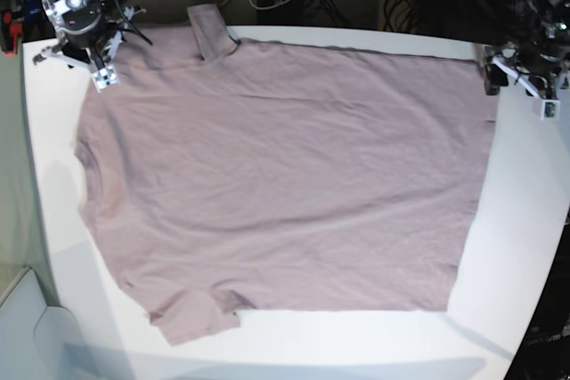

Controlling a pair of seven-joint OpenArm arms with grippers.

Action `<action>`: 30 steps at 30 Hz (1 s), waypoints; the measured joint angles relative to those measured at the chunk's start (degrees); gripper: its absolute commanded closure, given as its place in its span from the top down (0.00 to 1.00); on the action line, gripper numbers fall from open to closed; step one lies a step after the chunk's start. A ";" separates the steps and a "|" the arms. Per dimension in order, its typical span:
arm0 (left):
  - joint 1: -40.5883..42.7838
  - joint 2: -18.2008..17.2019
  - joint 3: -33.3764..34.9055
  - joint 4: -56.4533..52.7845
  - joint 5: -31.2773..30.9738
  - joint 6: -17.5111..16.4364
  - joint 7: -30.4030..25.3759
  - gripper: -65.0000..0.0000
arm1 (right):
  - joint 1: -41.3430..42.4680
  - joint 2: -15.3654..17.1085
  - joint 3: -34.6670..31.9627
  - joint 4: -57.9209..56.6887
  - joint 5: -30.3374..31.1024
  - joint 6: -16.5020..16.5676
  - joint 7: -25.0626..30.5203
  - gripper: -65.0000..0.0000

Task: Layout the t-shirt on the table in an organized manner, then fold the t-shirt properly
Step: 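Hold the shirt edges with both grippers and smooth it flat, then move the right gripper to the shirt corner beside the collar and grasp it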

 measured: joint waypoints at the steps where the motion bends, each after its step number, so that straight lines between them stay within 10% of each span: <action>1: 0.13 0.07 0.00 -0.20 0.11 -0.20 0.28 0.77 | -0.15 0.00 -0.02 0.00 0.00 0.00 0.00 0.20; 15: 0.52 2.91 -2.01 -4.96 -0.87 -0.33 -2.19 0.75 | -1.75 -0.02 3.69 0.00 5.25 0.00 0.22 0.20; 22: 0.37 2.60 -2.23 -6.21 -1.53 -0.15 -3.15 0.14 | -1.90 0.00 4.07 0.00 5.66 0.00 -0.04 0.20; 30: -0.44 2.78 -1.88 -6.43 -1.79 -0.17 -2.75 0.01 | -3.39 -0.68 2.08 0.00 5.64 -0.02 -0.20 0.20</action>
